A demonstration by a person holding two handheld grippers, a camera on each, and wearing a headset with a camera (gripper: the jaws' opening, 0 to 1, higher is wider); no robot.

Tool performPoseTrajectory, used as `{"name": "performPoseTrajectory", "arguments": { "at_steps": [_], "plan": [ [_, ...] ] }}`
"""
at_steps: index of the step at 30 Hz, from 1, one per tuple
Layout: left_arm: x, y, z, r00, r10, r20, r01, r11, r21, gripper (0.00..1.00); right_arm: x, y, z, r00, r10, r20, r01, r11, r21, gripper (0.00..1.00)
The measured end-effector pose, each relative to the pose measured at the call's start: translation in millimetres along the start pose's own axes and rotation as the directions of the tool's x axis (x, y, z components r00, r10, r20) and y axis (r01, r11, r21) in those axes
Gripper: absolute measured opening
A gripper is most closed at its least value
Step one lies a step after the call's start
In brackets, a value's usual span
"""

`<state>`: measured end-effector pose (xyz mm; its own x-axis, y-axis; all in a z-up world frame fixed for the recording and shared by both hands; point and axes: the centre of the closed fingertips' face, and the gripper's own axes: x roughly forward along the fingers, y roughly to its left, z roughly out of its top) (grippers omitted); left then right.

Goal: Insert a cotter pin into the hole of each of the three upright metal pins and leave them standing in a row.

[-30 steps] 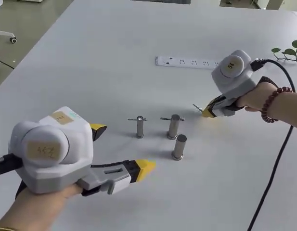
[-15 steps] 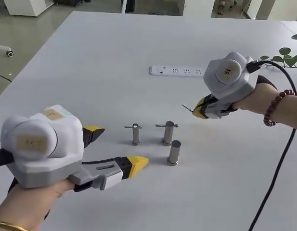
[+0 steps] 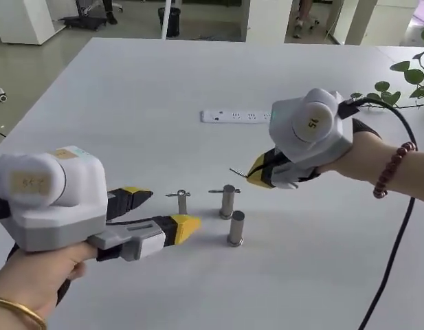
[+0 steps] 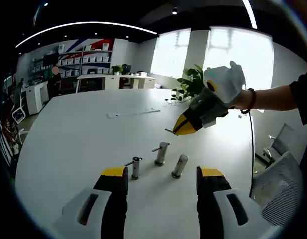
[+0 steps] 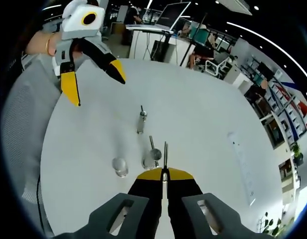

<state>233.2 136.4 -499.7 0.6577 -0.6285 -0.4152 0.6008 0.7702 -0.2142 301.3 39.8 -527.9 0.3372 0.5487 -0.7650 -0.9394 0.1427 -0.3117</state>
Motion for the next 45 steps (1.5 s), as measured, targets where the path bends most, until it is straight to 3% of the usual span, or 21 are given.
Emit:
{"name": "performPoseTrajectory", "arguments": {
  "at_steps": [4,12,25,35,45],
  "plan": [
    [1.8,-7.0,4.5,0.9994,-0.034,0.011,0.034,0.999,-0.032,0.46,-3.5,14.6,9.6,0.9996,0.025,0.014,-0.024,0.999,-0.023,0.00],
    [6.9,-16.5,3.9,0.9972,-0.074,-0.007,0.073,0.995,-0.061,0.37,-5.1,33.9,20.9,0.9975,0.060,0.037,-0.056,0.995,-0.087,0.00],
    [13.9,-32.0,2.6,0.9909,-0.134,-0.016,0.130,0.980,-0.149,0.22,-13.4,62.1,49.7,0.9869,0.127,0.099,-0.104,0.972,-0.212,0.00],
    [15.7,-41.9,4.2,0.9840,-0.178,-0.007,0.173,0.966,-0.194,0.14,-14.3,73.8,57.0,0.9833,0.149,0.104,-0.115,0.952,-0.283,0.00],
    [17.6,-42.8,5.0,0.9827,-0.185,0.002,0.180,0.953,-0.242,0.07,-13.0,77.3,58.2,0.9841,0.148,0.098,-0.111,0.943,-0.315,0.00]
  ]
}}
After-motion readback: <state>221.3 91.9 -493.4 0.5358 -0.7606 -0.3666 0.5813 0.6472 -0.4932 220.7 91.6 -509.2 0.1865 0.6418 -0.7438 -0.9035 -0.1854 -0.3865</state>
